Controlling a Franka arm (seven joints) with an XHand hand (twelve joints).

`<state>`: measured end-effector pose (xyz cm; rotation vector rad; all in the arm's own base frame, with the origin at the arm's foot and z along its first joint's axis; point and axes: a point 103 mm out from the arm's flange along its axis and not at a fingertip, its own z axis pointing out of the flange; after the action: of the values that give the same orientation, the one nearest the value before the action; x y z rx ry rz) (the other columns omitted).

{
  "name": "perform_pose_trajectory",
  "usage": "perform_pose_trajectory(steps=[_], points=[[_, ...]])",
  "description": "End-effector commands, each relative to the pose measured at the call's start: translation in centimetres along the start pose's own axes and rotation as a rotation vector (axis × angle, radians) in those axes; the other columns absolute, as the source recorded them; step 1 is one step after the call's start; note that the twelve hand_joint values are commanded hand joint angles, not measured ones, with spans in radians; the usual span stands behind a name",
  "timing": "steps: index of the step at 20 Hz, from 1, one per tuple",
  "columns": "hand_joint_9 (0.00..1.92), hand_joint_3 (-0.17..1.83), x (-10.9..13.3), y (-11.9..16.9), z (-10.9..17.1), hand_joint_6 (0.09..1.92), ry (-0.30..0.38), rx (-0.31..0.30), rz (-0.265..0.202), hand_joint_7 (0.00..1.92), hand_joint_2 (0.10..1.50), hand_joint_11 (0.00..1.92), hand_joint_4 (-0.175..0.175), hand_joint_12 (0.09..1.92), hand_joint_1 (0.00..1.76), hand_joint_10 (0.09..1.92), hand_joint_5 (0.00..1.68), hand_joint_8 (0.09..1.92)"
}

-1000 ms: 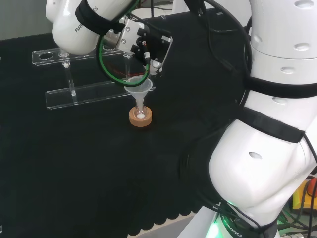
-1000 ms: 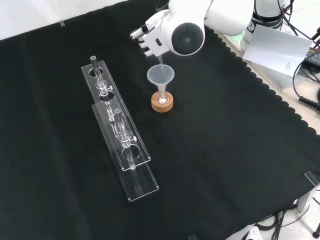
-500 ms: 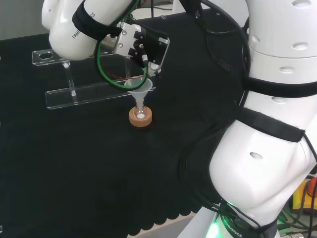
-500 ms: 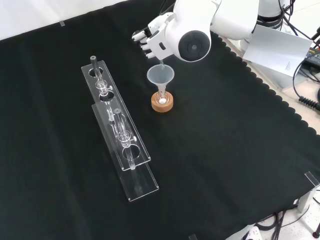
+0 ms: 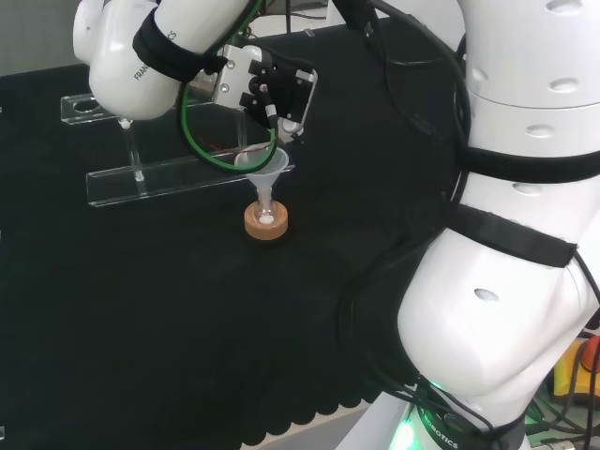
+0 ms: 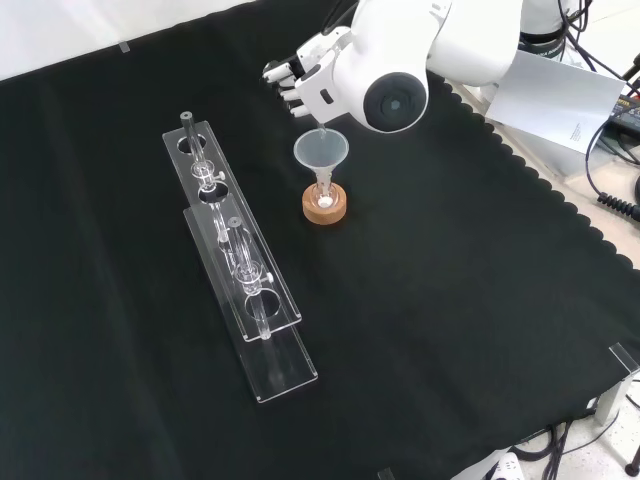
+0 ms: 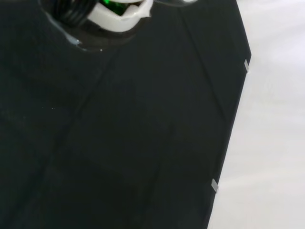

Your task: Pour all the NaCl from the weighing funnel into the round-bottom flask.

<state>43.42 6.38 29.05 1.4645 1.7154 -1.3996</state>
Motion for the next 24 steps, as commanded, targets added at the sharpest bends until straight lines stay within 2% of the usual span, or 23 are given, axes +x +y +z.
perform_pose_trajectory(steps=[1,11,24], points=[[1.01,0.57,0.25,-0.04,-0.11,0.99,-0.020,-0.002,0.002,0.92,0.80,0.62,0.163,1.18,1.06,0.41,1.06,0.64],[1.01,0.57,0.47,-0.15,-0.44,1.00,-0.031,-0.002,0.003,0.92,0.80,0.63,0.165,1.18,1.06,0.41,1.06,0.64],[1.01,0.57,0.92,-0.48,-0.57,1.00,-0.096,-0.003,0.021,0.92,0.80,0.63,0.169,1.18,1.06,0.41,1.06,0.64]])
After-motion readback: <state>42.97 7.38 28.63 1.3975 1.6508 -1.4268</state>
